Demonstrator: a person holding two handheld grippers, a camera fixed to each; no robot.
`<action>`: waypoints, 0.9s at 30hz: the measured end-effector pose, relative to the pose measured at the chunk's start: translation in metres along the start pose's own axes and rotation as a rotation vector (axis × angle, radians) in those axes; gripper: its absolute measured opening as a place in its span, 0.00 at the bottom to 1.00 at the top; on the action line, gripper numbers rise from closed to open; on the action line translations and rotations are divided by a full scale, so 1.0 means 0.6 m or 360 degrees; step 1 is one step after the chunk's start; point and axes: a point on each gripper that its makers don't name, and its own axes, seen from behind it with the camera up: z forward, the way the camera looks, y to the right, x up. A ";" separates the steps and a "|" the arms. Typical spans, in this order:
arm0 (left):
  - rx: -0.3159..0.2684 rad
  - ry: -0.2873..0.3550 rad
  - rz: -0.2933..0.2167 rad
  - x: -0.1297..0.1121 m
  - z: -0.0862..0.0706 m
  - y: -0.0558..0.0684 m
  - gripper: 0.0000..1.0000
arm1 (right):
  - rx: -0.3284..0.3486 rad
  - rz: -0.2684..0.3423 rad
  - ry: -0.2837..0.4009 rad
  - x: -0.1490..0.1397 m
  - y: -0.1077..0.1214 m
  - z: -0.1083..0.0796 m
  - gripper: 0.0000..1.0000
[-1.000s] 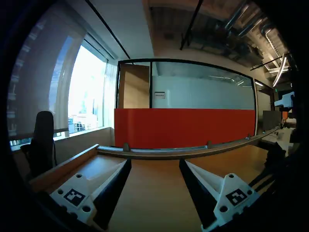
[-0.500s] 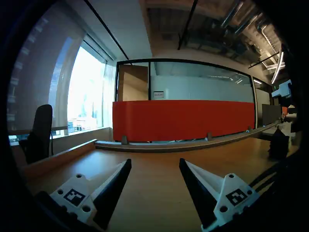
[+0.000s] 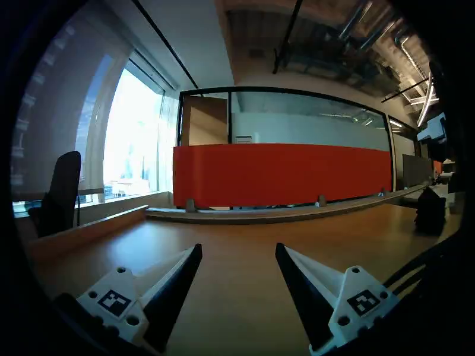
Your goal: Fold towel
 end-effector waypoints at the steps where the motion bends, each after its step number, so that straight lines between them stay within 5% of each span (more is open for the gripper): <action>1: 0.0004 0.0000 0.0004 -0.001 0.000 -0.002 0.92 | 0.0001 -0.0002 -0.0002 -0.001 -0.001 0.000 0.97; 27: 0.0007 -0.0034 -0.0015 -0.021 0.007 -0.003 0.92 | 0.0024 -0.0020 0.0028 0.020 -0.006 0.004 0.97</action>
